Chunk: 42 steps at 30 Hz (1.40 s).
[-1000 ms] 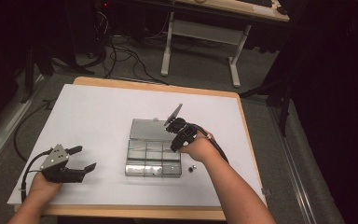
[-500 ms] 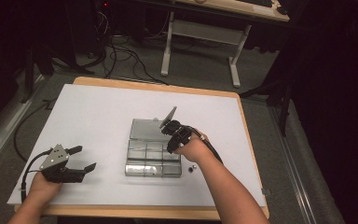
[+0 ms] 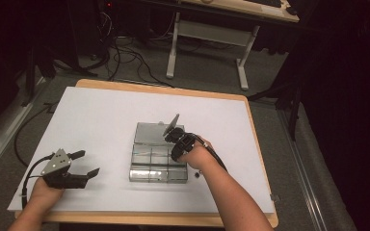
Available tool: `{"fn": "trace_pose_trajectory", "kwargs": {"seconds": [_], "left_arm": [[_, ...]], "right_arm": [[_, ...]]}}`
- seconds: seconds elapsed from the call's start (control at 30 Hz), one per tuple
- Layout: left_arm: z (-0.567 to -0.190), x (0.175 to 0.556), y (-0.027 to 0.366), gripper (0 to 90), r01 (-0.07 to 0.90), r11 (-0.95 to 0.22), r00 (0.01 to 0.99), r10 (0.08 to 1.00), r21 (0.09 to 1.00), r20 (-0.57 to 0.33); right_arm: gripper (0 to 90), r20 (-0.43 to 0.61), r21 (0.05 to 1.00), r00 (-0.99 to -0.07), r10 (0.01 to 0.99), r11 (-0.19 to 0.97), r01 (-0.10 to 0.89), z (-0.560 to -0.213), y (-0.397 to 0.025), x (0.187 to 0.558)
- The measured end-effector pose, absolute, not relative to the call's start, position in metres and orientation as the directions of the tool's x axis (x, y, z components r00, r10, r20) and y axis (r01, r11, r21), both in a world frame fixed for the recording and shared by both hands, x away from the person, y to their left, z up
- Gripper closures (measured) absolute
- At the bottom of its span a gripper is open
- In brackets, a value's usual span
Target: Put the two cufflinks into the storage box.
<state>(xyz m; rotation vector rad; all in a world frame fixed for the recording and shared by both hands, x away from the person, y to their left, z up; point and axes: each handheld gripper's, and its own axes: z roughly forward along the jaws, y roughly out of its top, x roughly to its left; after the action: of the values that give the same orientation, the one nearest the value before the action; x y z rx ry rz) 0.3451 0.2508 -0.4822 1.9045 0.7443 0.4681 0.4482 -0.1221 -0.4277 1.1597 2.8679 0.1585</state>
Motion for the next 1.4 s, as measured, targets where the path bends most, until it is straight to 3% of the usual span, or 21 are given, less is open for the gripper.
{"fn": "trace_pose_trajectory", "kwargs": {"seconds": [0.57,0.8,1.4], "left_arm": [[-0.482,0.345,0.250,14.9,0.292,-0.315,0.736,0.677,0.903,-0.002],[-0.482,0.345,0.251,14.9,0.293,-0.315,0.736,0.677,0.903,-0.003],[-0.482,0.345,0.251,14.9,0.292,-0.316,0.735,0.679,0.903,0.000]], "right_arm": [[72.8,-0.019,0.093,-0.704,0.710,0.702,0.706,-0.437,-0.125,0.451],[68.2,-0.023,0.101,-0.702,0.712,0.700,0.707,-0.436,-0.124,0.451],[69.3,-0.053,0.177,-0.671,0.739,0.669,0.722,-0.380,-0.152,0.434]]}}
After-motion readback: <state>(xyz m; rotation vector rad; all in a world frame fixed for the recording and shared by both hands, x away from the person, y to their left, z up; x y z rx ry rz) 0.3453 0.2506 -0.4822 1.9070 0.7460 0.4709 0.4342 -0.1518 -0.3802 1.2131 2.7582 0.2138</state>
